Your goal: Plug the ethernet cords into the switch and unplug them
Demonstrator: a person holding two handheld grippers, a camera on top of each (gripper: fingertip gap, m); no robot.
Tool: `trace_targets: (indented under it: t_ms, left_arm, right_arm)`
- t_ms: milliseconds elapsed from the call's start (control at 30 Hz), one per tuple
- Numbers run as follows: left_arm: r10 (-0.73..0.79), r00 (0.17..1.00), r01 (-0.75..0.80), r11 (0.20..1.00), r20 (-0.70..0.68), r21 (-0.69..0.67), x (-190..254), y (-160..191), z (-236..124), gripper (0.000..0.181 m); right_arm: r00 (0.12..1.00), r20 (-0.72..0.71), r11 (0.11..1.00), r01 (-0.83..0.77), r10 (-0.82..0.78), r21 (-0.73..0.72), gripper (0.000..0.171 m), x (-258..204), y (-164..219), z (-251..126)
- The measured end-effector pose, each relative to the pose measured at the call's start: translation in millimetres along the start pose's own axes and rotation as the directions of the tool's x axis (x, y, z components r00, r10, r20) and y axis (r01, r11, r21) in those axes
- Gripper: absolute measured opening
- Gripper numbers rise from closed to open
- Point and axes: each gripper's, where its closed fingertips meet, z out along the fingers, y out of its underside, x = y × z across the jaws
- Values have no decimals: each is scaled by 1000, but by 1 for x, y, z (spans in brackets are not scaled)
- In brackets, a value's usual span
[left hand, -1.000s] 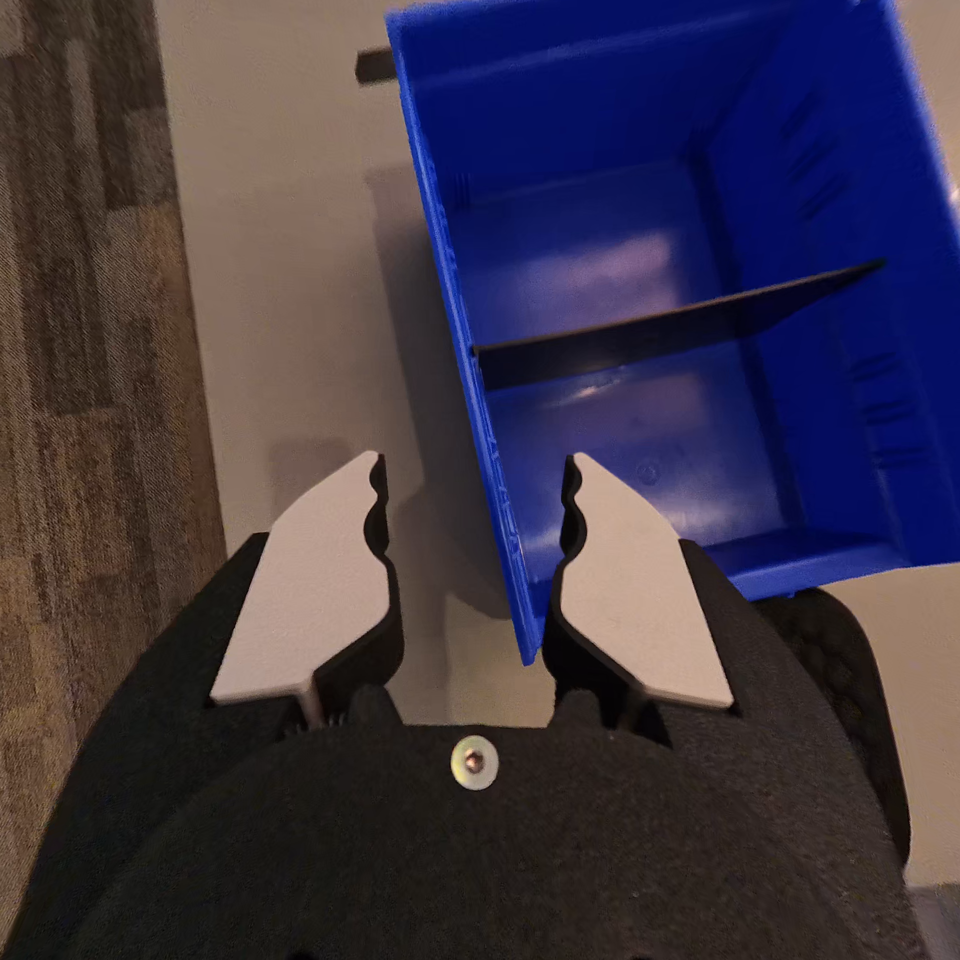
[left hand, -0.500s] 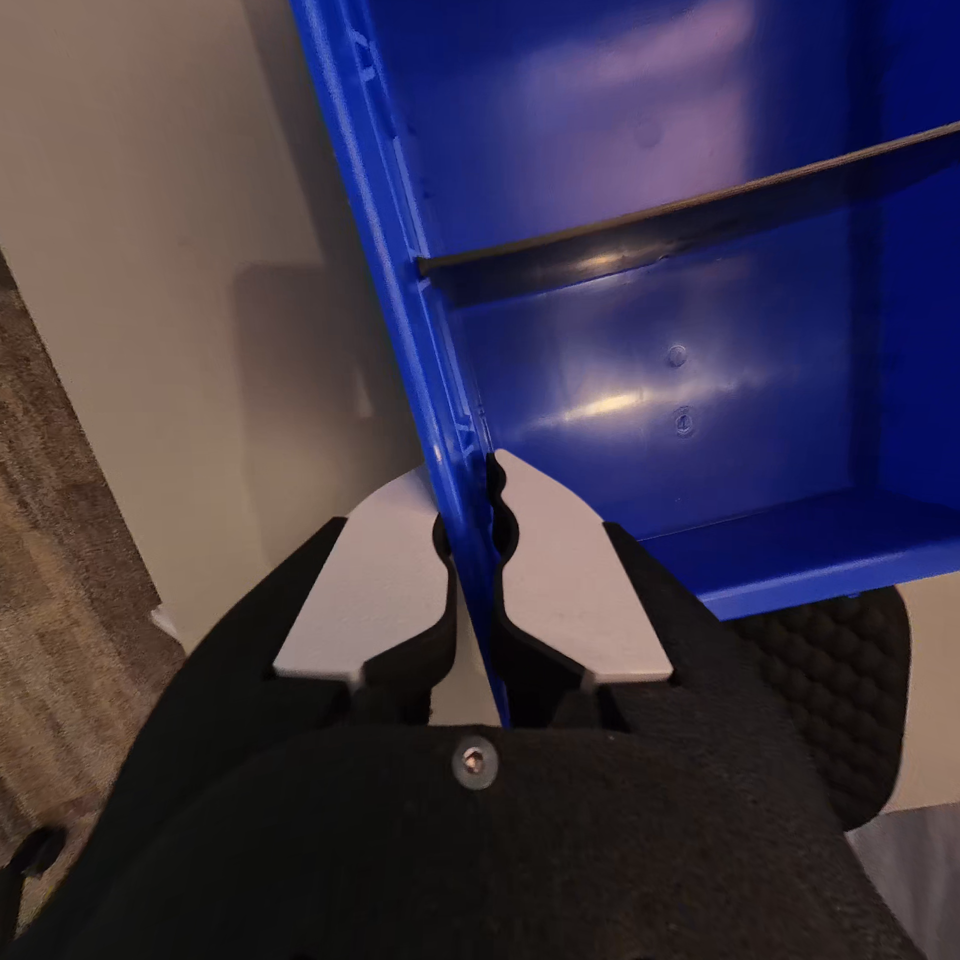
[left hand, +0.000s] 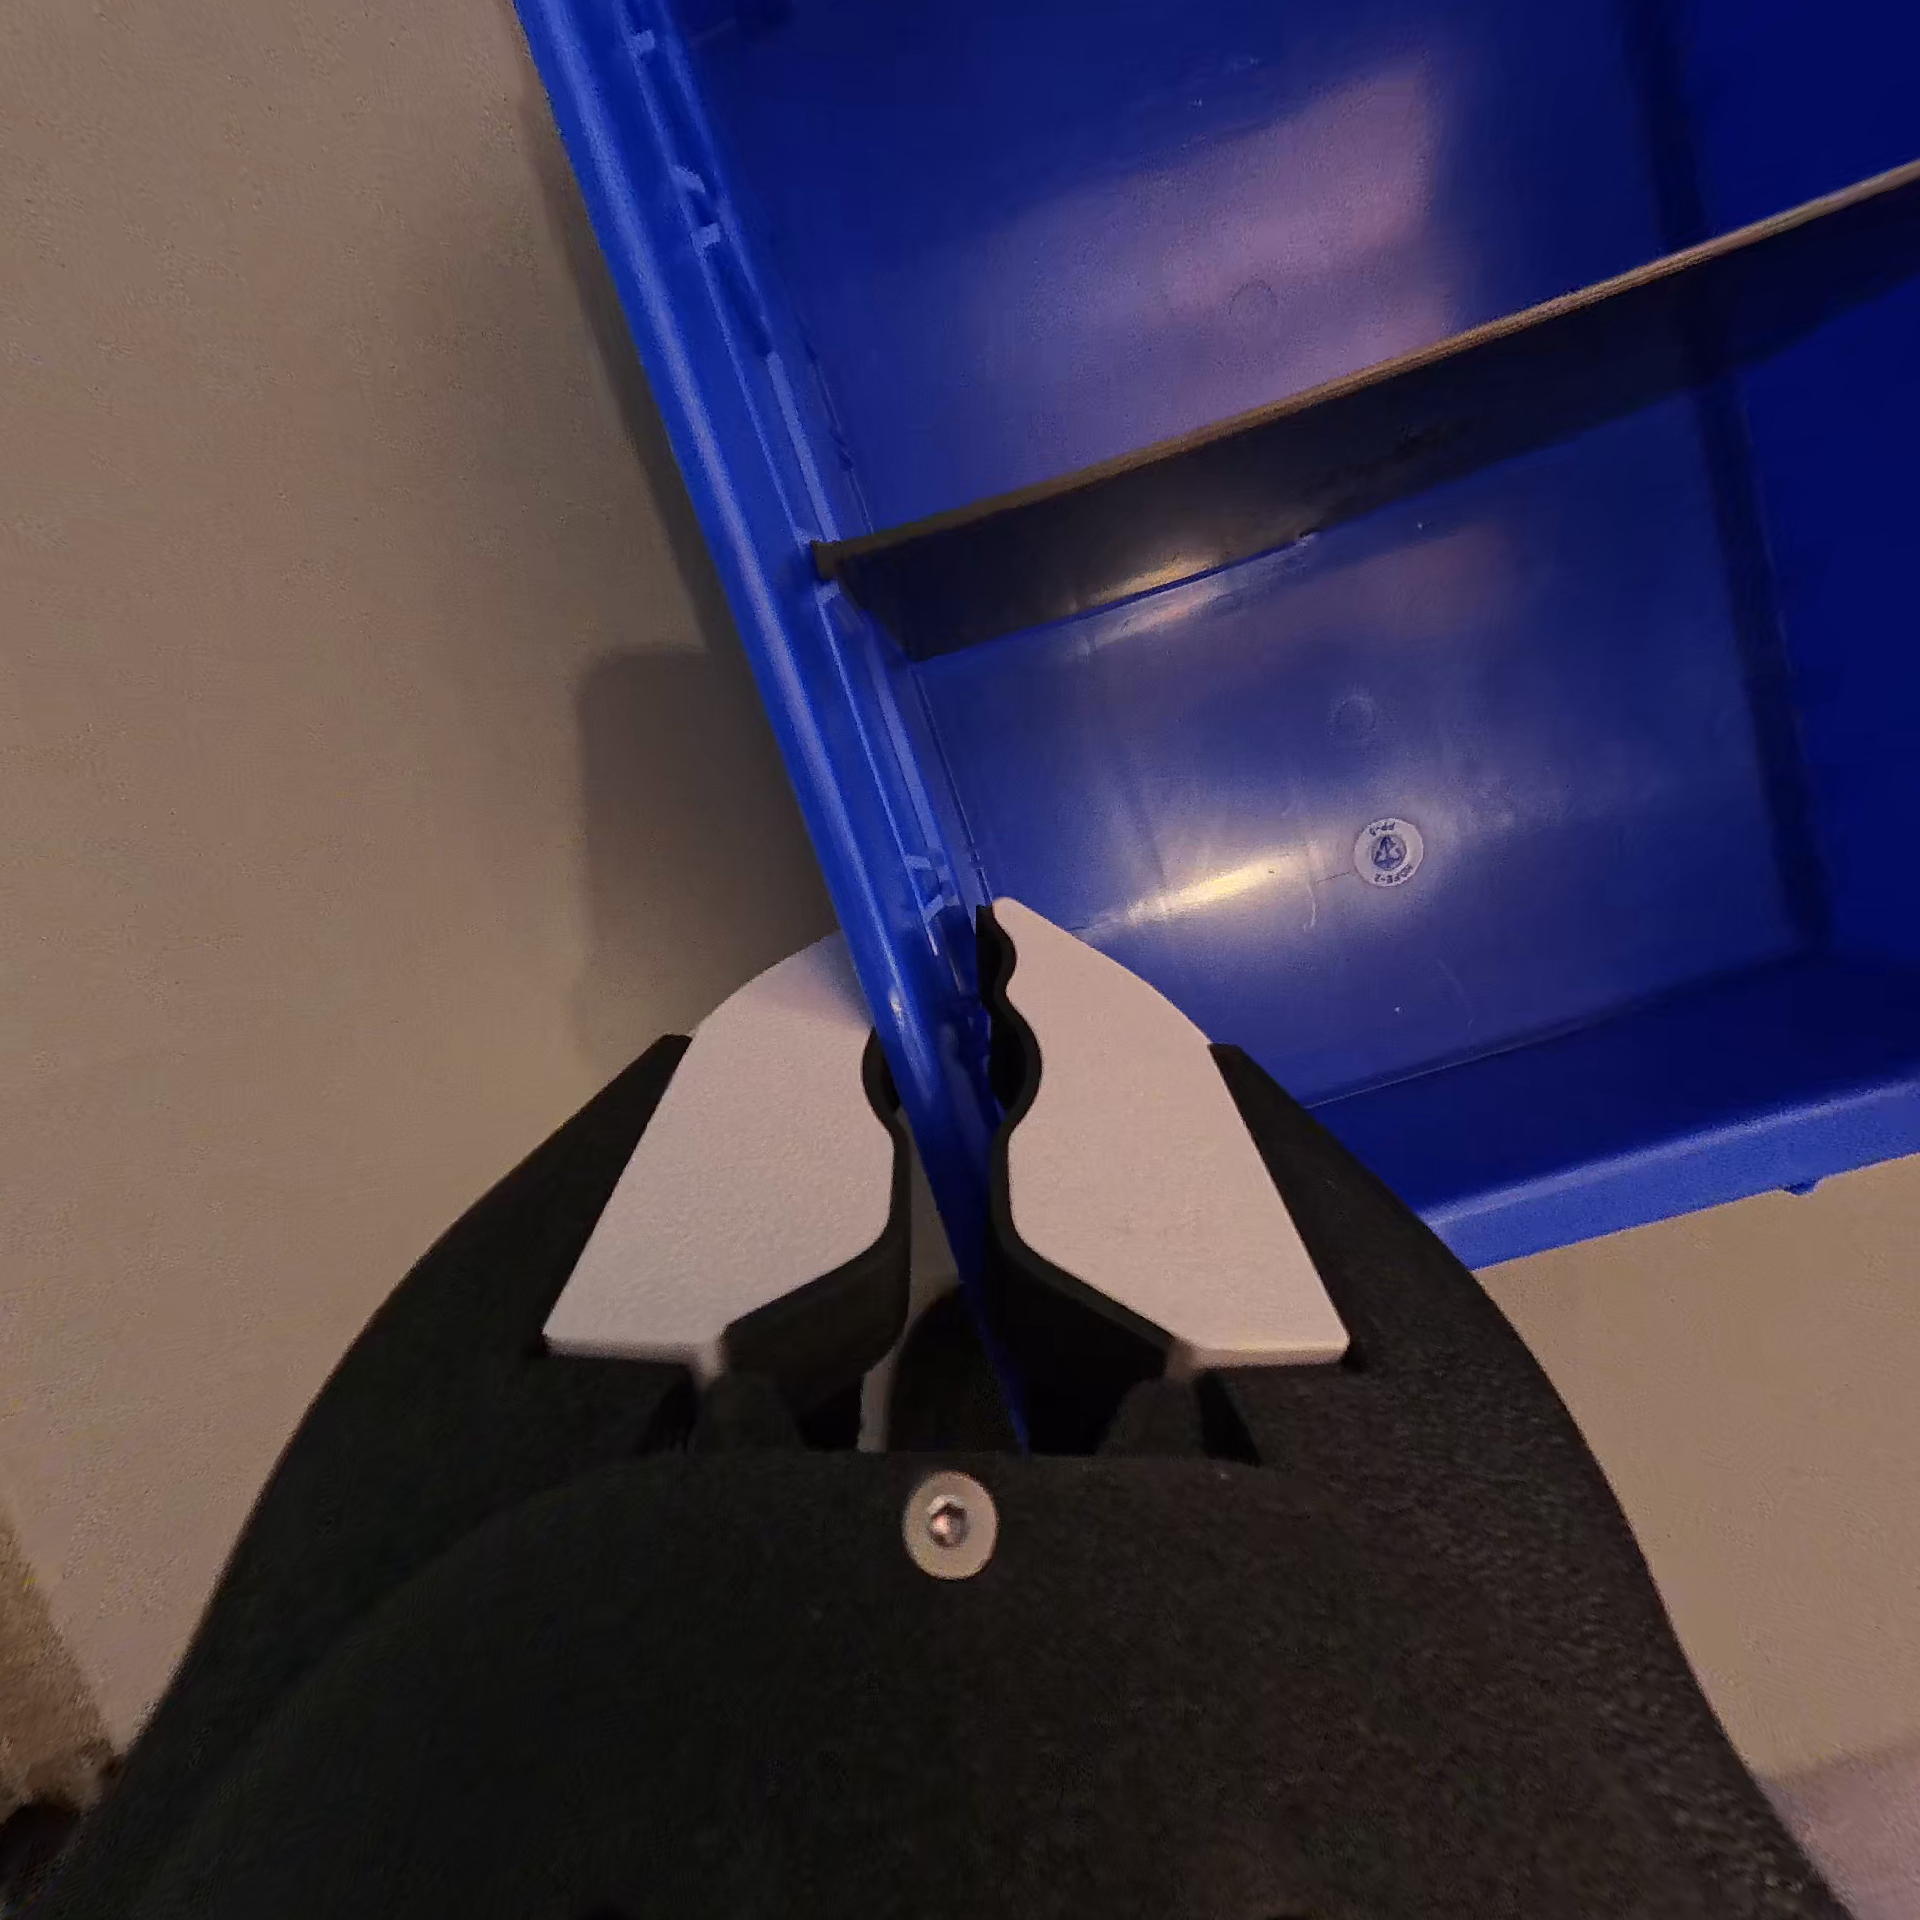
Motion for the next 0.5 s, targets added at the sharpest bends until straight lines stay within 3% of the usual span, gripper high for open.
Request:
trace_targets:
  t_ms: [200, 500]
  left_arm:
    - [28, 1000, -28, 999, -1, 30, 69, -16, 5, 11]
    - [133, 991, -133, 991, -23, 35, 144, -35, 11, 22]
  right_arm:
    - [999, 5, 999, -48, 48, 3, 6, -6, -9, 1]
    - [989, 129, 997, -72, 74, -22, 5, -73, -27, 5]
